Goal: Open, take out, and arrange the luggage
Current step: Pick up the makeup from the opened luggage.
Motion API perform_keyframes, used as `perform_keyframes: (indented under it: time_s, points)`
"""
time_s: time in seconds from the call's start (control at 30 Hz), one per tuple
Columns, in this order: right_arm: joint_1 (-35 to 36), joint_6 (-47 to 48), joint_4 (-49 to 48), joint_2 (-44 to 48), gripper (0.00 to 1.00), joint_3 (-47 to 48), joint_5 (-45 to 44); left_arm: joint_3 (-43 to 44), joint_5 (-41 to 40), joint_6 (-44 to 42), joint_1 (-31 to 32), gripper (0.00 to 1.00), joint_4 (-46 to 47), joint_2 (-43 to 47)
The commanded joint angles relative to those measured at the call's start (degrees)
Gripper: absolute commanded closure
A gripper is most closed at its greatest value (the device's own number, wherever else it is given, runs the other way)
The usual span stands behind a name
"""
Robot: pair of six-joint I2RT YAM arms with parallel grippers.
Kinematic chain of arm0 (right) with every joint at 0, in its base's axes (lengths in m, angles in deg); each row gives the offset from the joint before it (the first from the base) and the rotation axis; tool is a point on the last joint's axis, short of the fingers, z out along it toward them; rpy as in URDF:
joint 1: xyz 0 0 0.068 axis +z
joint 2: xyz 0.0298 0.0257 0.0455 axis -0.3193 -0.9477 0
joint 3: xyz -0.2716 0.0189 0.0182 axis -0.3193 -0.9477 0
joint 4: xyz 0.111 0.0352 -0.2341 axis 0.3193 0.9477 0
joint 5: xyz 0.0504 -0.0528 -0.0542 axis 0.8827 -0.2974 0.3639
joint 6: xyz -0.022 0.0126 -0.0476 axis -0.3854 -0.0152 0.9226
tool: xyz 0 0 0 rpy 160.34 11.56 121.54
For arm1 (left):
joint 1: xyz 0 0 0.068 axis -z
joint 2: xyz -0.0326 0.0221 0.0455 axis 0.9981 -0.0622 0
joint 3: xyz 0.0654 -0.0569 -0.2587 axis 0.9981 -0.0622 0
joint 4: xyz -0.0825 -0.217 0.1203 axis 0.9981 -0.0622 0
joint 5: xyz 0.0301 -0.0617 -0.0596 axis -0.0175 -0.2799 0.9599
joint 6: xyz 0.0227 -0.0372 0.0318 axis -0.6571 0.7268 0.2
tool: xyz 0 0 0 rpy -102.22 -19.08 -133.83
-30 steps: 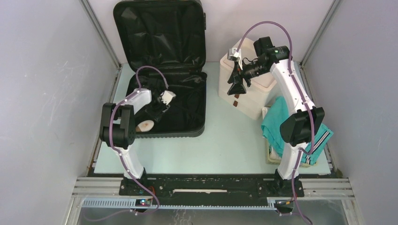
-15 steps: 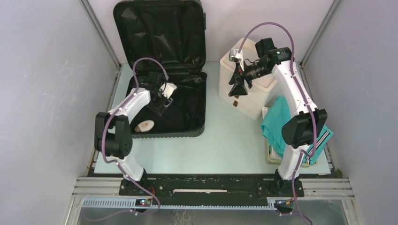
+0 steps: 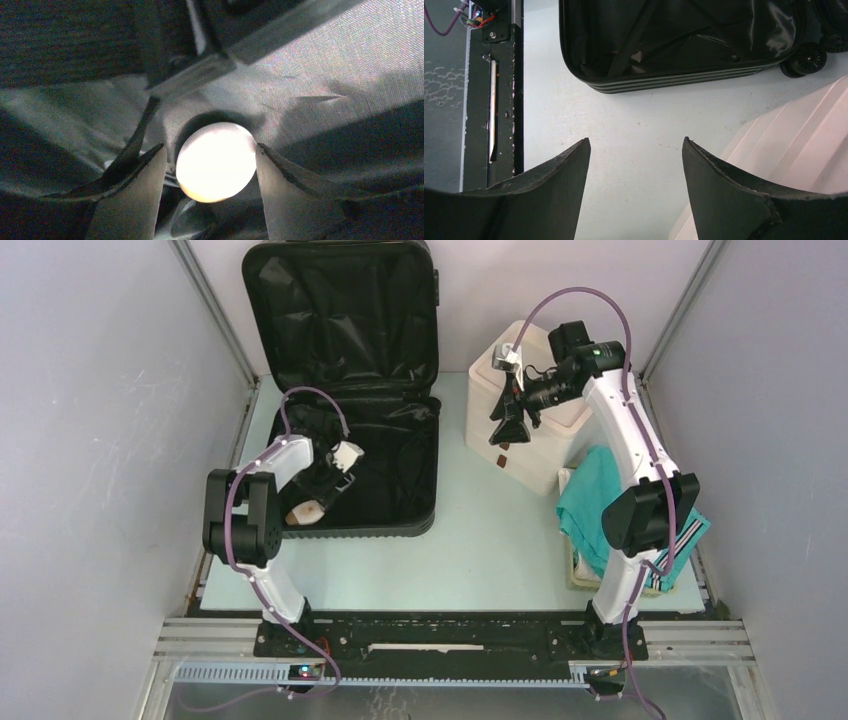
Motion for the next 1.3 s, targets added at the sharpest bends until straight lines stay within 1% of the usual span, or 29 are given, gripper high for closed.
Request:
perform_keyframes:
  time_s: [0.0, 0.23, 0.3, 0.47, 0.57, 0.6, 0.7, 0.83, 0.9, 1.03, 1.1, 1.2, 1.27]
  points:
    - [-0.4, -0.5, -0.6, 3.4, 0.24, -0.8, 1.1, 0.0, 1.1, -2.0, -0.7, 0.29, 0.9, -1.6]
    - [-0.9, -0.7, -0.7, 3.7, 0.24, -1.3, 1.4, -2.3, -1.7, -1.0, -2.6, 0.26, 2.5, -3.7]
    - [-1.1, -0.7, -0.7, 3.7, 0.24, -1.3, 1.6, -1.7, -0.1, -1.1, -3.6, 0.27, 1.1, -4.3]
    - [-1.9, -0.7, -0.8, 3.9, 0.24, -1.5, 2.1, -1.3, 7.0, -4.9, -5.1, 0.27, -3.9, -3.4]
    - [-2.2, -0.9, -0.8, 3.9, 0.24, -1.6, 2.5, -2.4, 5.8, -4.6, -5.2, 0.28, -3.5, -3.6]
    - [-2.3, -0.9, -0.8, 3.9, 0.24, -1.6, 2.7, -2.3, 3.9, -4.0, -5.2, 0.29, -2.9, -3.8]
    - [-2.6, -0.9, -0.9, 4.0, 0.24, -1.5, 3.0, -1.0, 2.2, -3.3, -5.2, 0.34, -2.8, -5.0]
    - [-3.1, -0.9, -1.0, 4.3, 0.24, -2.0, 3.3, 1.0, 2.0, -1.4, -5.2, 0.48, -3.1, -6.3]
    - [-3.4, -0.9, -1.0, 4.6, 0.24, -2.4, 3.5, 1.9, 2.0, 0.0, -5.2, 0.52, -2.9, -6.5]
    - [-3.5, -1.0, -1.2, 4.9, 0.24, -2.9, 3.5, 4.6, 5.1, 2.9, -4.5, 0.57, -3.0, -7.0]
    - [-3.5, -1.1, -1.3, 4.9, 0.25, -2.9, 3.5, 6.3, 5.1, 3.6, -2.9, 0.58, -3.5, -7.6]
    - [-3.5, -1.1, -1.3, 5.1, 0.25, -3.0, 3.5, 8.8, 7.4, 5.1, -0.4, 0.59, -3.5, -8.1]
    - [-3.5, -1.1, -1.3, 5.4, 0.25, -3.2, 3.4, 10.1, 7.5, 6.2, 0.9, 0.61, -3.3, -8.4]
